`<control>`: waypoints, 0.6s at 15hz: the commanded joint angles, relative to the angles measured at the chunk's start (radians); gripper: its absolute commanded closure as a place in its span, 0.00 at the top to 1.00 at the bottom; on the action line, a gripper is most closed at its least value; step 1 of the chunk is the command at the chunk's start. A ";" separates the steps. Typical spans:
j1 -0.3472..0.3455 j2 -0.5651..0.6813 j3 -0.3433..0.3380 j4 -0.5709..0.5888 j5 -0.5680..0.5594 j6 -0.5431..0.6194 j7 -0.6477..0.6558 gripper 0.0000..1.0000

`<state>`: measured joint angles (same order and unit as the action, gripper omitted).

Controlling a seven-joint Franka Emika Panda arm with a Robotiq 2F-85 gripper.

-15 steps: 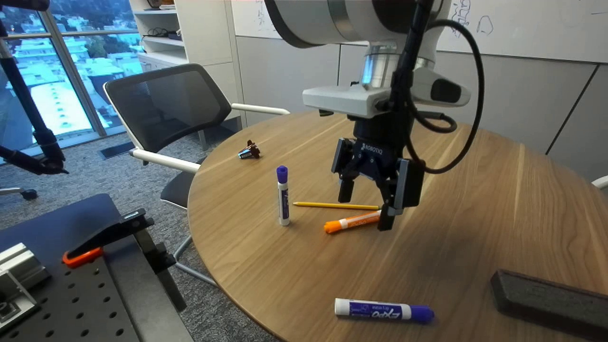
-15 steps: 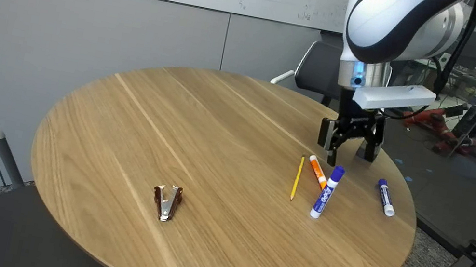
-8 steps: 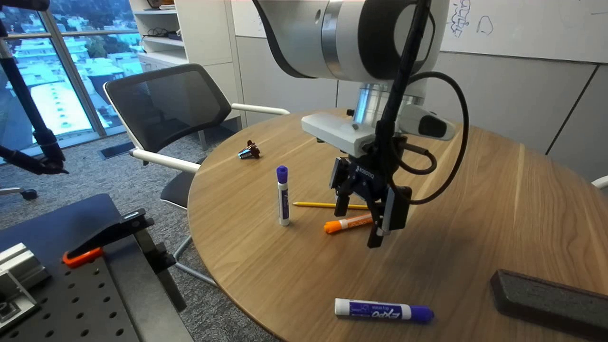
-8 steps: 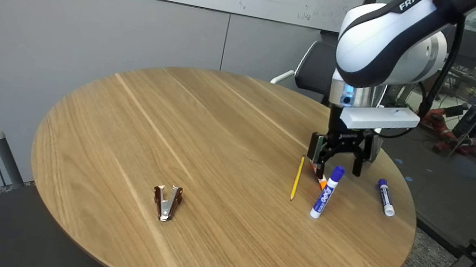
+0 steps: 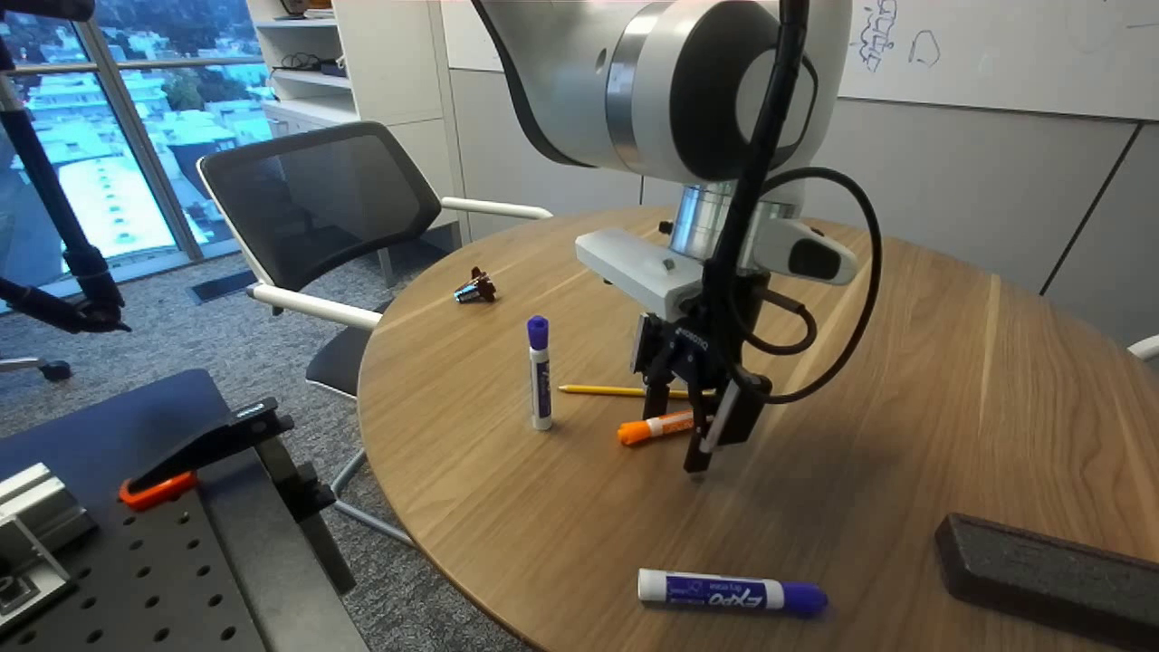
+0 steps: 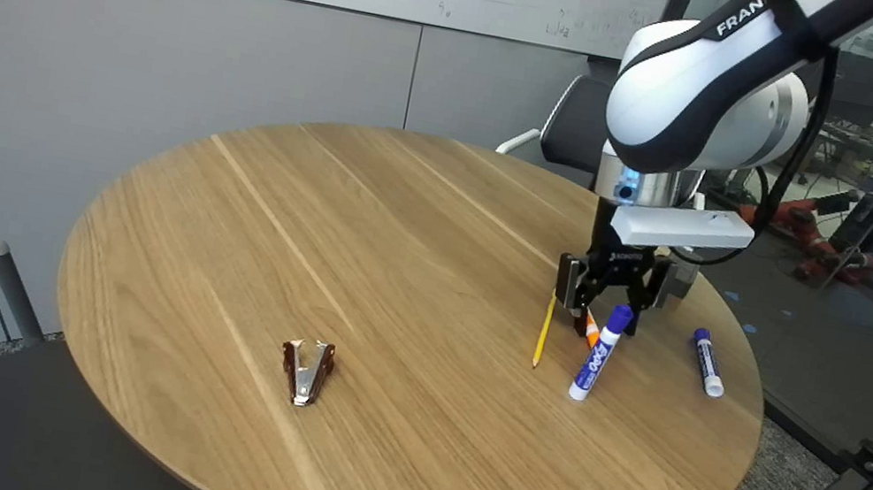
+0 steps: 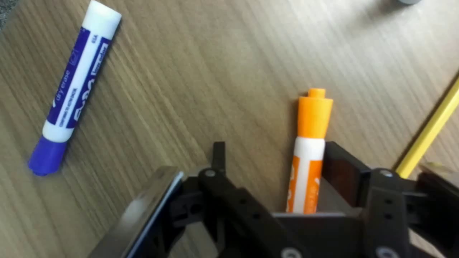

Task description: Pick the orange marker and move it to the left on the table

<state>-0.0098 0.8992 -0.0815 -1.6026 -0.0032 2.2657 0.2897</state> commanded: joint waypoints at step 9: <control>0.031 -0.120 -0.051 -0.078 -0.018 0.027 0.027 0.06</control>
<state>0.0036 0.8976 -0.0915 -1.5931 -0.0050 2.2816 0.3046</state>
